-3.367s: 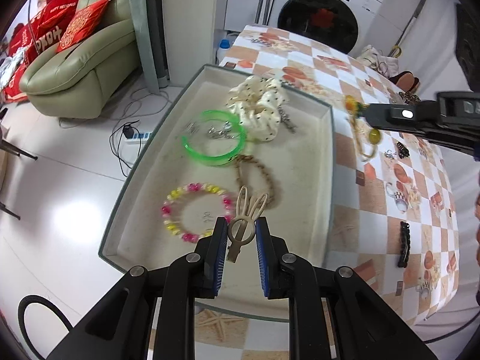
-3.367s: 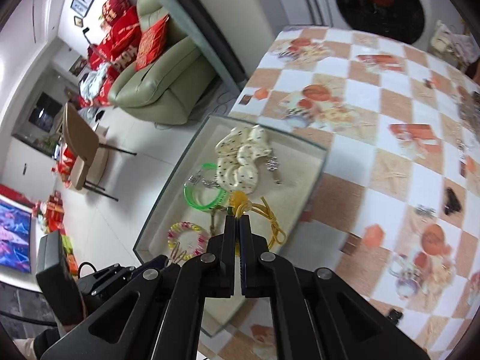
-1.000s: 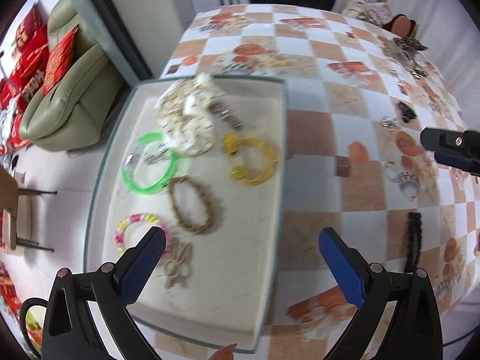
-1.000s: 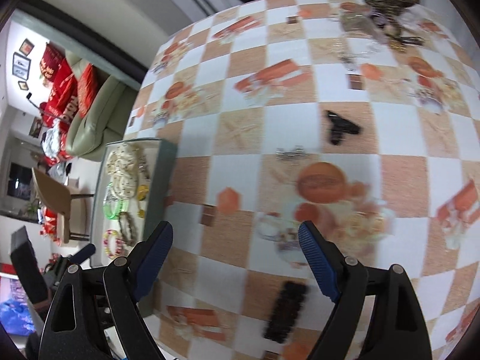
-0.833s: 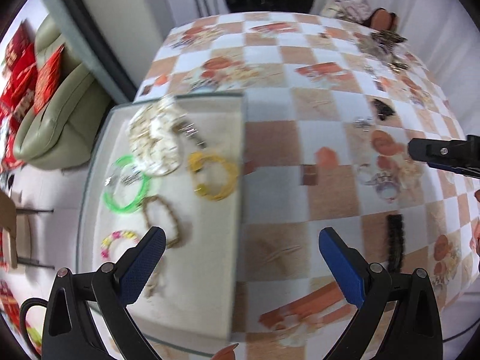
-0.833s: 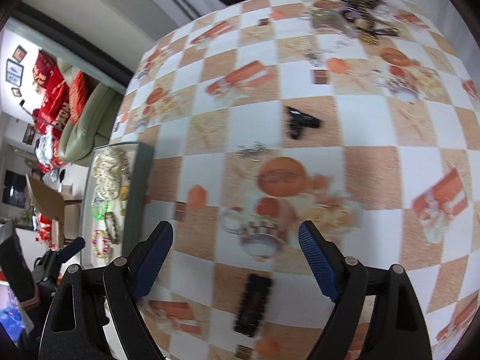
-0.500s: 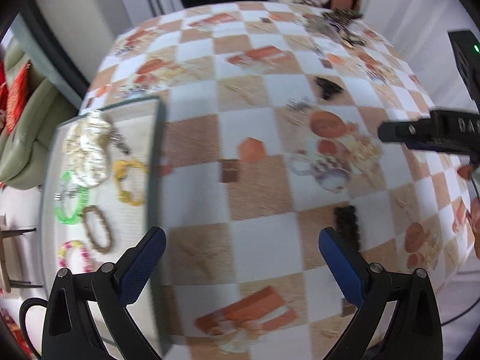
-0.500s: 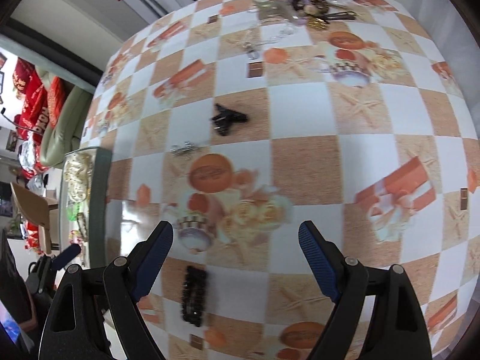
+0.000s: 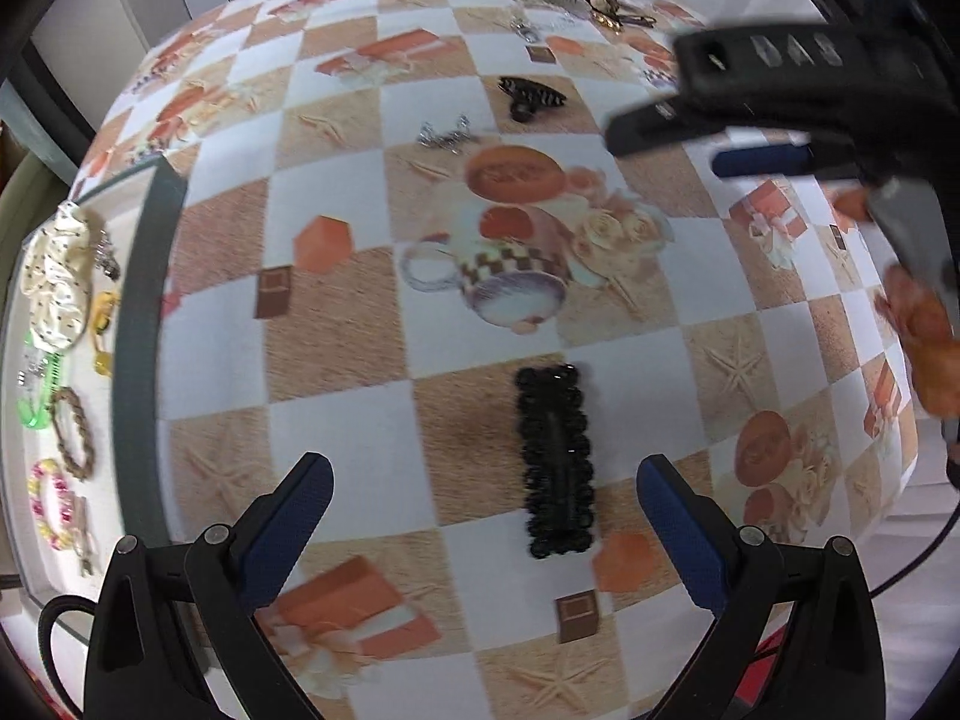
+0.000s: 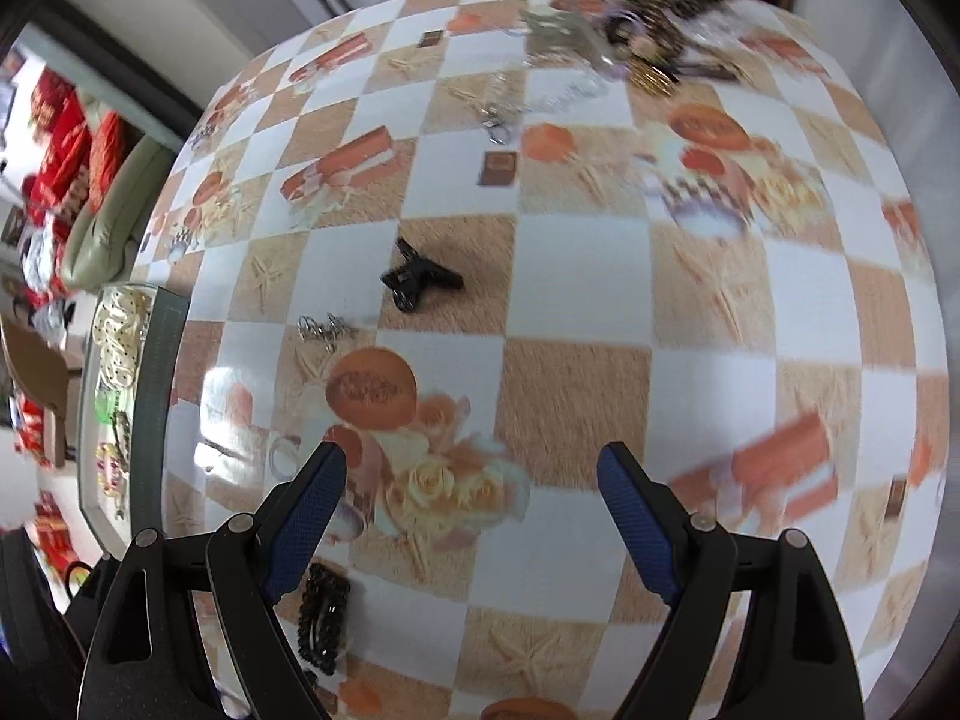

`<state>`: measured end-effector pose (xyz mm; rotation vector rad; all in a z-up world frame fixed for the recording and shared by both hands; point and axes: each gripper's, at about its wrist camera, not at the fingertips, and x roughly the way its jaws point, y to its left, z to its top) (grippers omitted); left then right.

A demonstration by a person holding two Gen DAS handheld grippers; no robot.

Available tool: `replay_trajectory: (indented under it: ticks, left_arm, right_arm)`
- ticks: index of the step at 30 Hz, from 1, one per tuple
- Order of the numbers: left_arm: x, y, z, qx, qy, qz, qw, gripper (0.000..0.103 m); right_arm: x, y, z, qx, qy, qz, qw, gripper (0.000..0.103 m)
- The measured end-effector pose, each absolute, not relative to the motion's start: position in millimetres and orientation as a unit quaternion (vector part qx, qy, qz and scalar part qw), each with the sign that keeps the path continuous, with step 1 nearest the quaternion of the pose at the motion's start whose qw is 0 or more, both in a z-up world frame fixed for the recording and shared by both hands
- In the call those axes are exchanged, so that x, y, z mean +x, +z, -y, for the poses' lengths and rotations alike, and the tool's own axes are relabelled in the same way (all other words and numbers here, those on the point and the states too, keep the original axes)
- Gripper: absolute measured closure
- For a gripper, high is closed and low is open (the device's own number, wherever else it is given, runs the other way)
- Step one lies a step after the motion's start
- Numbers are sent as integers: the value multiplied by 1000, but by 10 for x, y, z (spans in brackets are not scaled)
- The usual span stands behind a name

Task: Organize jewelry
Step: 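Grasp the black beaded hair clip with the left tool while the right tool grasps the black claw clip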

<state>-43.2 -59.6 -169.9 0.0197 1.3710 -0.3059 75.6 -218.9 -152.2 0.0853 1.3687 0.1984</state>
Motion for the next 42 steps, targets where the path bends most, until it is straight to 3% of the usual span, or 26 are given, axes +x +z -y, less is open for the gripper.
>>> replay_trajectory:
  ticks: [3, 4, 10, 13, 24, 30, 31, 32, 42]
  left_arm:
    - [-425, -1736, 655, 6, -139, -633, 761, 2]
    - [-422, -1750, 672, 7, -138, -635, 760, 10]
    - [-372, -1858, 784, 13, -141, -643, 752, 11]
    - [-382, -1915, 897, 19, -140, -650, 747, 21]
    - [-386, -1993, 1066, 31, -127, -651, 748, 22]
    - [-428, -1935, 1092, 29, -126, -644, 754, 47]
    - [-426, -1923, 1093, 26, -128, -643, 755, 58]
    - [-424, -1915, 1092, 22, -131, -642, 755, 69]
    - [-498, -1765, 957, -24, -158, -636, 755, 69]
  right_arm:
    - [862, -1558, 2104, 17, 106, -630, 770, 15]
    - [897, -1582, 2075, 8, 109, -630, 769, 15]
    - [1026, -1670, 1965, -40, 124, -627, 768, 21]
    - [1098, -1708, 1917, -60, 130, -622, 770, 24]
    - [1340, -1844, 1682, -119, 144, -608, 772, 34]
    - [1396, -1851, 1561, -151, 143, -593, 778, 55]
    - [1401, -1849, 1546, -152, 144, -592, 779, 63]
    - [1399, -1849, 1537, -154, 142, -591, 779, 63]
    - [1219, -1734, 1626, -114, 132, -589, 789, 63]
